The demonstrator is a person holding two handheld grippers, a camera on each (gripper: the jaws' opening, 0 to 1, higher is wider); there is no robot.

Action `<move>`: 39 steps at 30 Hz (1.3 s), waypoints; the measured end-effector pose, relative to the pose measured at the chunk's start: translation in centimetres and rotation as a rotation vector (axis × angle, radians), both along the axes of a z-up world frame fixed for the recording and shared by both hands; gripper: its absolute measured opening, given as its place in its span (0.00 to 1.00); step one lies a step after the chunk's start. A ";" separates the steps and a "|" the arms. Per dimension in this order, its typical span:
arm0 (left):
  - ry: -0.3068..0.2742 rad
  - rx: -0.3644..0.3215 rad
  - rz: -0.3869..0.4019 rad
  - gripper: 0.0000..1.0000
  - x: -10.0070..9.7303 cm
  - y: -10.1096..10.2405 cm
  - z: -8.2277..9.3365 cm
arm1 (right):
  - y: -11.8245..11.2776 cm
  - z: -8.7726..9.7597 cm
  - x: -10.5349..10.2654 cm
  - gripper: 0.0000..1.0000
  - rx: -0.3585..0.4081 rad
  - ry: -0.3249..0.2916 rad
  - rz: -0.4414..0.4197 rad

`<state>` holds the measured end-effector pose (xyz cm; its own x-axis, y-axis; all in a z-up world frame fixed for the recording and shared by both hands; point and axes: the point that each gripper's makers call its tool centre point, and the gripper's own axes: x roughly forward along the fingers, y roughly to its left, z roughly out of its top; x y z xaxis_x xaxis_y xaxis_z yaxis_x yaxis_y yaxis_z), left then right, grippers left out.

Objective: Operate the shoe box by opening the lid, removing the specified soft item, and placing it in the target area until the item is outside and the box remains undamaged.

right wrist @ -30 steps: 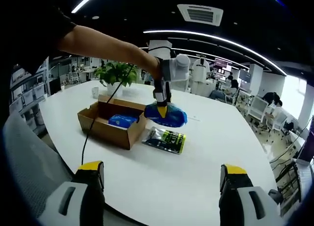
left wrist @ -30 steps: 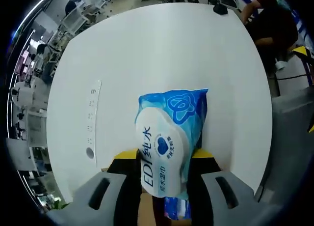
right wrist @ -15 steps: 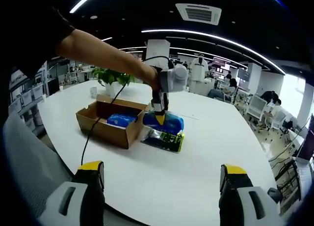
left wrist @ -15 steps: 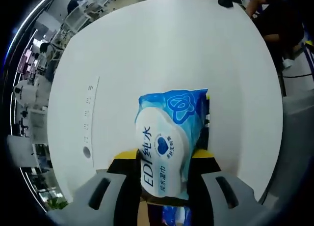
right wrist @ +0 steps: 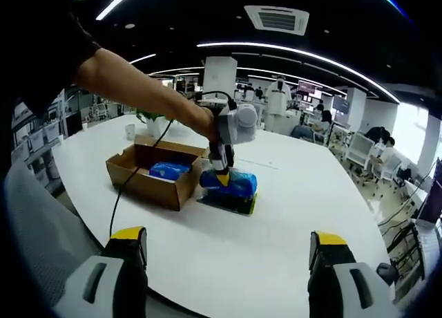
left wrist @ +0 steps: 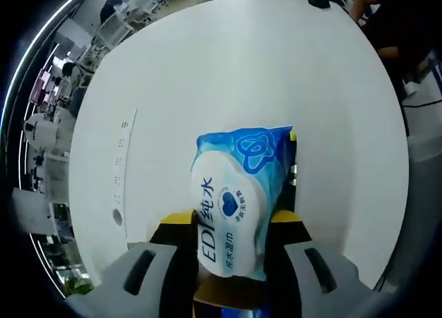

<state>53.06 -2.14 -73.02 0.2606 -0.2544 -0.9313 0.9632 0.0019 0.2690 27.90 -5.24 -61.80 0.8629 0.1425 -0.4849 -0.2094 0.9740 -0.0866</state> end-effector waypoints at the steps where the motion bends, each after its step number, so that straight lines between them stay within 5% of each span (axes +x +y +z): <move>1: -0.006 -0.001 0.001 0.33 0.1 0.0 -0.1 | 0.0 0.0 0.0 0.98 -0.001 0.000 0.001; 5: -0.040 0.006 -0.049 0.31 -0.1 -0.5 -0.4 | -0.4 -0.1 0.0 0.98 0.002 0.005 -0.009; 7: -0.110 -0.023 -0.069 0.25 0.4 -1.0 1.2 | -0.3 -0.1 0.0 0.97 0.017 0.004 -0.012; 10: -0.087 -0.030 -0.063 0.12 0.3 -1.9 2.3 | -0.3 -0.2 0.0 0.97 0.016 0.006 -0.014; 12: -0.071 0.026 -0.105 0.09 0.1 -1.7 2.0 | -0.2 -0.1 0.0 0.97 0.020 0.003 -0.014; 14: -0.024 0.025 -0.111 0.09 -0.6 -1.7 1.5 | -0.2 -0.2 0.0 0.97 0.011 0.003 -0.011; 35: 0.019 -0.024 -0.045 0.23 0.6 -1.1 1.4 | -0.4 -0.3 -0.1 0.97 -0.003 0.010 -0.008; 39: 0.028 -0.033 -0.048 0.33 0.7 -1.1 1.5 | -0.5 -0.3 -0.1 0.97 -0.001 0.013 -0.014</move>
<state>53.77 -3.27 -71.56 0.2214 -0.2967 -0.9290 0.9695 -0.0359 0.2425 27.78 -5.78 -62.11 0.8585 0.1300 -0.4960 -0.1969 0.9767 -0.0848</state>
